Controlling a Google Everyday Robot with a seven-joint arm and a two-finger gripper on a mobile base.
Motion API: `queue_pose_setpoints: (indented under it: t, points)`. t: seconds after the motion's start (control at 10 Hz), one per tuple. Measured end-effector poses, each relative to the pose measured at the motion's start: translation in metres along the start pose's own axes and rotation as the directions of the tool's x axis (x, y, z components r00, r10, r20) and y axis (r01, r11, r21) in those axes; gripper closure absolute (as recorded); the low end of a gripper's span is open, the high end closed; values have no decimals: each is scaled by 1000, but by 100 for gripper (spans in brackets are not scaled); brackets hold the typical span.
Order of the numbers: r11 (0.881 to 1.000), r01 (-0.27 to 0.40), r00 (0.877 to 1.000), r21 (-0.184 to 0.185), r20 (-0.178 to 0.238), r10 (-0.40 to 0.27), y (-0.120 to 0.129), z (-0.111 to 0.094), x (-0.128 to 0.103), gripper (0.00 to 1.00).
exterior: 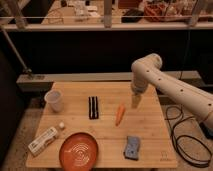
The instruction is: Move the arm in a circular motion
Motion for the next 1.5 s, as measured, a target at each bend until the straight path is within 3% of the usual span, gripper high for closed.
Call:
queue_pose_setpoints:
  t: [0.3,0.6,0.8,1.1,1.3,1.5]
  points:
    - [1000,24,999,-20,-22,-24,50,-5,26,20]
    - [997,65,997,-34,-30,-66,111,-14,11,20]
    - [992,116,993,-47,-18,-117,151,-19,-29,20]
    - [976,212,977,-50,29,-211,180,-18,-99,20]
    - [956,291,955,-34,76,-287,183,-15,-154,20]
    - [936,352,931,-5,102,-350,171,-12,-203,20]
